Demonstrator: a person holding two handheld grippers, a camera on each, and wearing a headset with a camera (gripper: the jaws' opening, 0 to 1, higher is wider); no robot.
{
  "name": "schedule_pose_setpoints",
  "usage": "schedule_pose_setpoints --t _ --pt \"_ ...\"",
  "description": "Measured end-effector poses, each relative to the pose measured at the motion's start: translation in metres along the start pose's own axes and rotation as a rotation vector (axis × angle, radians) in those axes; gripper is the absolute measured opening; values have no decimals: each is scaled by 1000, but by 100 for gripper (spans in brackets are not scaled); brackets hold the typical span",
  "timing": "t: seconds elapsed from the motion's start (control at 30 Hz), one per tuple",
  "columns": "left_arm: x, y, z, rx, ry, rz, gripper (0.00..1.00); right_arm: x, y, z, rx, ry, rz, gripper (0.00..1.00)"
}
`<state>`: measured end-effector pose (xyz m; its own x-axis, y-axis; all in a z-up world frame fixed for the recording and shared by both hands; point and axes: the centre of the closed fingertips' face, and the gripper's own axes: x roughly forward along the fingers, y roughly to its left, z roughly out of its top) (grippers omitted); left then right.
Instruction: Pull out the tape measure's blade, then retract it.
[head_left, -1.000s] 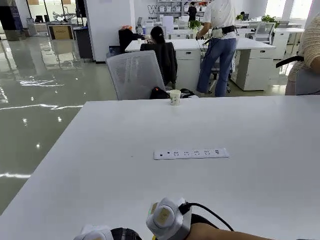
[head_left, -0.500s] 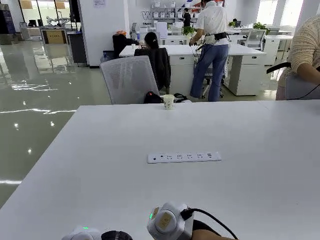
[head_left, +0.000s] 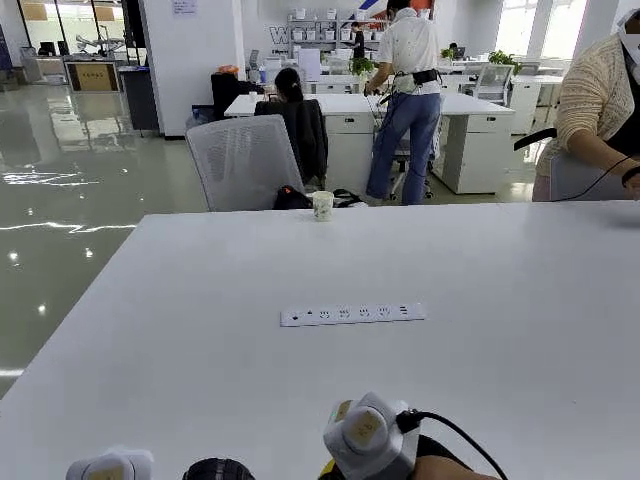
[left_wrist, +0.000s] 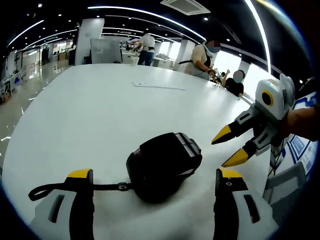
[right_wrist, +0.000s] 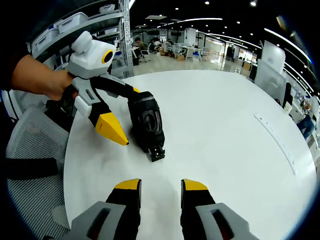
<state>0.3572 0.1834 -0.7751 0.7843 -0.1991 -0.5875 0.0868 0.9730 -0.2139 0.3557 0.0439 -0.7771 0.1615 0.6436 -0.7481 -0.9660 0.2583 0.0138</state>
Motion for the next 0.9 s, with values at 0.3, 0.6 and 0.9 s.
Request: schedule_pose_setpoints --t 0.3,0.6,0.9 --pt "-14 9 -5 65 13 -84 99 -25 -8 -22 54 -29 -31 35" --pt "-30 11 -7 94 38 -179 99 -46 -8 -42 77 -48 -61 44" --pt "-45 20 -14 199 68 -205 99 -72 -8 -64 81 -64 -89 53"
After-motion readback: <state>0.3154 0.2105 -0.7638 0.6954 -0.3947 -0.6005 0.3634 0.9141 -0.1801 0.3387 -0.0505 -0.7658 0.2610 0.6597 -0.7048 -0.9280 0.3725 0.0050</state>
